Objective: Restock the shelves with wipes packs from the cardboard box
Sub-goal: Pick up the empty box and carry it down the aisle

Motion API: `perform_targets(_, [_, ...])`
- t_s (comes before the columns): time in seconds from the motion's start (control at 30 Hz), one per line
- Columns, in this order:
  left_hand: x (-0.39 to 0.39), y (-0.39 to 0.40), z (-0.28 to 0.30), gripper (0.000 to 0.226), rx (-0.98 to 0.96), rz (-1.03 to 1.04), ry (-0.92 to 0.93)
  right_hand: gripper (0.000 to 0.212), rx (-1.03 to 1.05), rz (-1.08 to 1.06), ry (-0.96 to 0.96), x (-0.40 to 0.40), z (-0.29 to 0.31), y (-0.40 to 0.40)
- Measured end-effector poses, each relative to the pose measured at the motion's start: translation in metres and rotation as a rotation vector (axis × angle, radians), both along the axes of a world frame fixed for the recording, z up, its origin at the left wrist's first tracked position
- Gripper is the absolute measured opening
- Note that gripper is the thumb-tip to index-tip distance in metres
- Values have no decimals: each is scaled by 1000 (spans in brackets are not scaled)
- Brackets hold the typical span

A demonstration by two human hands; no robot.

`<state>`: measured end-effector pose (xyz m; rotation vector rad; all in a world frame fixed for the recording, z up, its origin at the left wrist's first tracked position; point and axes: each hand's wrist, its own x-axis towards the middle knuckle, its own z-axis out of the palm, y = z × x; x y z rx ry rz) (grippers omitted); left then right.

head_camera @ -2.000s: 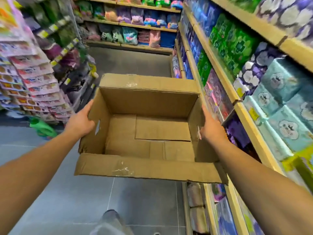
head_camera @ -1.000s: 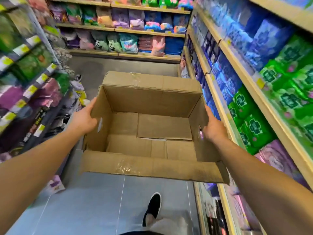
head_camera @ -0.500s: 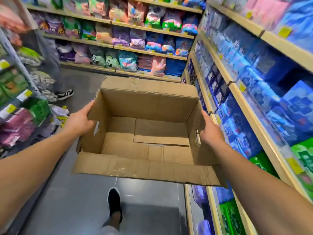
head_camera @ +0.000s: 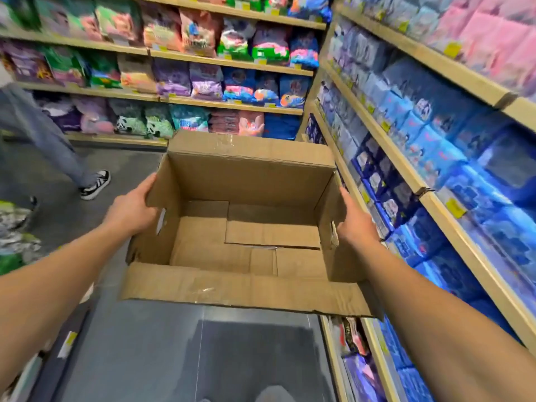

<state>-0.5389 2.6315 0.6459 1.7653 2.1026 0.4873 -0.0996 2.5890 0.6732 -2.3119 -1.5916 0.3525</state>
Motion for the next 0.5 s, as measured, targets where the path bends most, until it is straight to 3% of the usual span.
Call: perform_targets(0.5, [65, 294, -7, 81, -6, -13, 16, 97, -69, -32, 17, 63, -19, 296])
